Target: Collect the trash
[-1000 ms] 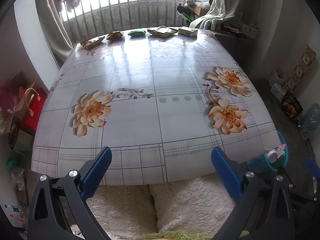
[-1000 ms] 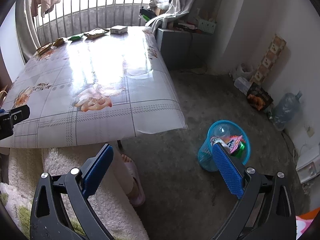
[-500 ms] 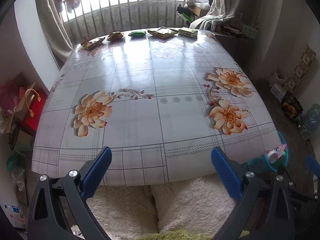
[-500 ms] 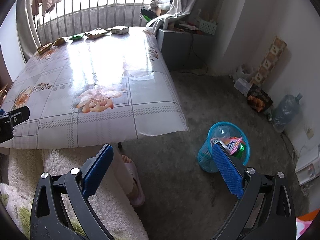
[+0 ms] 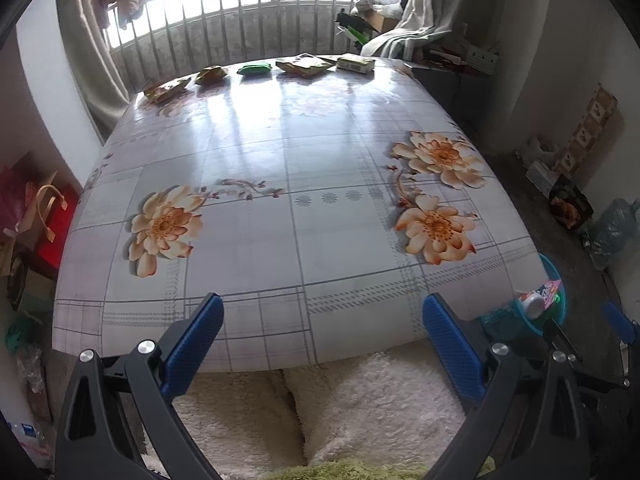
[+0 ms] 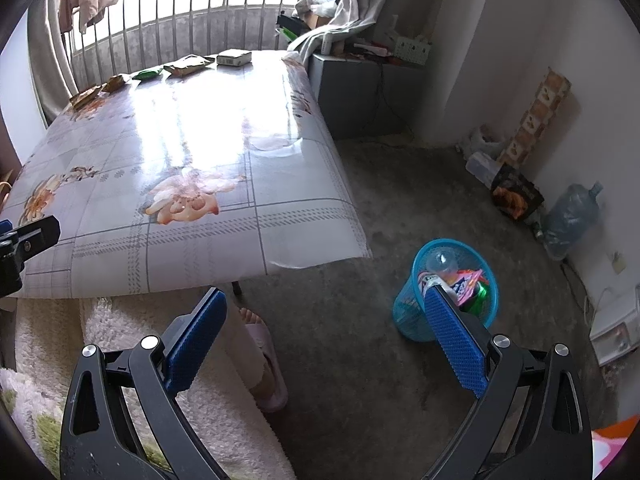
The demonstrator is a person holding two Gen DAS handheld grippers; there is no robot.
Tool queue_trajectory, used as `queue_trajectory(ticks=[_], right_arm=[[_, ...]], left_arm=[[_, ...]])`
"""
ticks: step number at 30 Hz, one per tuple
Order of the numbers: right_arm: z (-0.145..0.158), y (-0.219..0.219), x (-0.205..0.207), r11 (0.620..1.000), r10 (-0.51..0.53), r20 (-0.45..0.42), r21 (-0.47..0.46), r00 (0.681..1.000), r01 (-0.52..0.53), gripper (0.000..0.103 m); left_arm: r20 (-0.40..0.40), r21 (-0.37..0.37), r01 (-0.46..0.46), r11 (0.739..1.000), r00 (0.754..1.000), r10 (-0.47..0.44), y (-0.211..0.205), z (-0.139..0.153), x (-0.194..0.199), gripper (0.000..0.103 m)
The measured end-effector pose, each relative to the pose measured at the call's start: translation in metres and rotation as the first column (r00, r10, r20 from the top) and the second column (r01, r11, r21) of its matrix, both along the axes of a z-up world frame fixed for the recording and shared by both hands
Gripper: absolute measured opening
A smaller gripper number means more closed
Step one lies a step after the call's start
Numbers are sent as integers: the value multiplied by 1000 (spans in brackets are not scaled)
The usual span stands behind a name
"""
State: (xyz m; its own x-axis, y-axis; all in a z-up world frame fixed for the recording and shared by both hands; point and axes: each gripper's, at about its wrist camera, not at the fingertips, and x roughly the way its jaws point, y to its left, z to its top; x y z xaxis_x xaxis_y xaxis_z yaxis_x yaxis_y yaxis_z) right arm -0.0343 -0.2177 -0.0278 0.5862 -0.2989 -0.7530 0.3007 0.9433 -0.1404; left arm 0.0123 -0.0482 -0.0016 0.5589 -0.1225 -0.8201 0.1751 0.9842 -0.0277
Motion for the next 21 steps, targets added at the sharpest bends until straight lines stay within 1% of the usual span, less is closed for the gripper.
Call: queue_trajectory(ticks=[4,14,21], right_arm=[[1,-5,-2,1000,-9,3,1,1000,9,95],[3,-9,-4,1000,-21,8,-3,1000,21,95],[3,-10,-7,1000,-21,7,2,1000,21,95]], left_arm=[[-5,-6,22,1000,1000,-22,-4,0,-1,98],[-11,-18,30,999,999,-30,-8,0,-1,97],[-7,-14,35,999,999,-35,-10,2,-3,97]])
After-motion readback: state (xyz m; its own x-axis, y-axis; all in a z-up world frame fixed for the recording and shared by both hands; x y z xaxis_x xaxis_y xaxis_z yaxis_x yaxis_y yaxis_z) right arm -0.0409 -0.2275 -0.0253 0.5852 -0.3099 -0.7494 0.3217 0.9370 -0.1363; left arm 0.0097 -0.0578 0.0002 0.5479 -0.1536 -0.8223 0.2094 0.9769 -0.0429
